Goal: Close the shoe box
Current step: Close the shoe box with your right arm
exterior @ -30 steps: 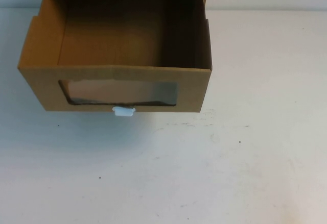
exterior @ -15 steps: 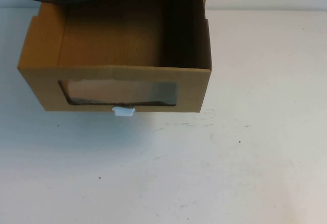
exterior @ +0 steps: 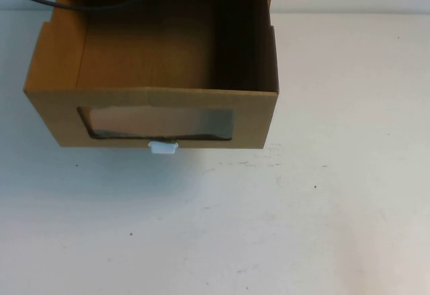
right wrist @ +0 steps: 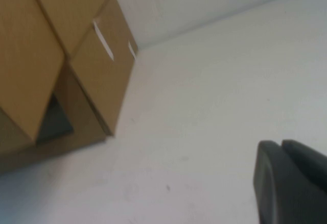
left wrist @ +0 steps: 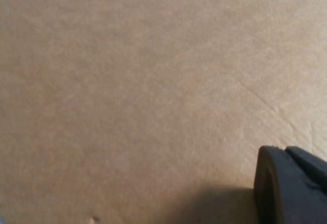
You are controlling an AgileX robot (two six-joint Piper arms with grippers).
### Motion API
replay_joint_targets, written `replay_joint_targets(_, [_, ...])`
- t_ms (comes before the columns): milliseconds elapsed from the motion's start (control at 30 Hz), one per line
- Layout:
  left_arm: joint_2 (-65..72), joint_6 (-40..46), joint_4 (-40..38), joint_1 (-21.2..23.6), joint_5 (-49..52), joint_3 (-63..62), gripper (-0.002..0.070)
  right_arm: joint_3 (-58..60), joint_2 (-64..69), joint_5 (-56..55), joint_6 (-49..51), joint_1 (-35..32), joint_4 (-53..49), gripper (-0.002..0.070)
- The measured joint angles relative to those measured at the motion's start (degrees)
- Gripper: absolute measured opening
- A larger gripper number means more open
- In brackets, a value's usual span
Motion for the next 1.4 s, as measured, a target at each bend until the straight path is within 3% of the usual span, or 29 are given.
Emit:
replay_joint_targets(100, [0.00,0.00,0.00,0.00,0.00,0.00,-0.0005,0.00,0.00,-4.65,0.00,0.00,8.67,-0.0013])
replay_joint_targets(300, [0.00,-0.10,0.00,-0.10,0.10,0.00,-0.0005,0.00,0.00,-9.08,0.00,0.00,15.76,-0.0013])
replay_joint_targets(500, [0.00,-0.10,0.00,-0.10,0.52,0.00,-0.0005,-9.59,4.14,7.00,0.00,0.00,17.11,-0.0012])
replay_joint_targets(733, [0.00,-0.10,0.65,-0.10,1.19,-0.08,-0.0005,-27.87,27.73,29.65,-2.09,0.00,10.07,-0.0011])
replay_joint_targets(933, [0.00,-0.35,0.88,-0.12,1.19,-0.08,-0.0005,-42.13,47.39,37.67,-9.14,0.66,9.43,-0.0011])
replay_joint_targets(1100, [0.00,-0.47,0.97,-0.12,1.28,-0.08,-0.0005,-53.63,60.62,39.10,-10.78,8.26,7.21,-0.0011])
replay_joint_targets(1400, [-0.10,-0.57,1.22,-0.22,1.28,-0.08,-0.0005,-68.05,74.99,32.48,0.97,34.40,-8.03,-0.0011])
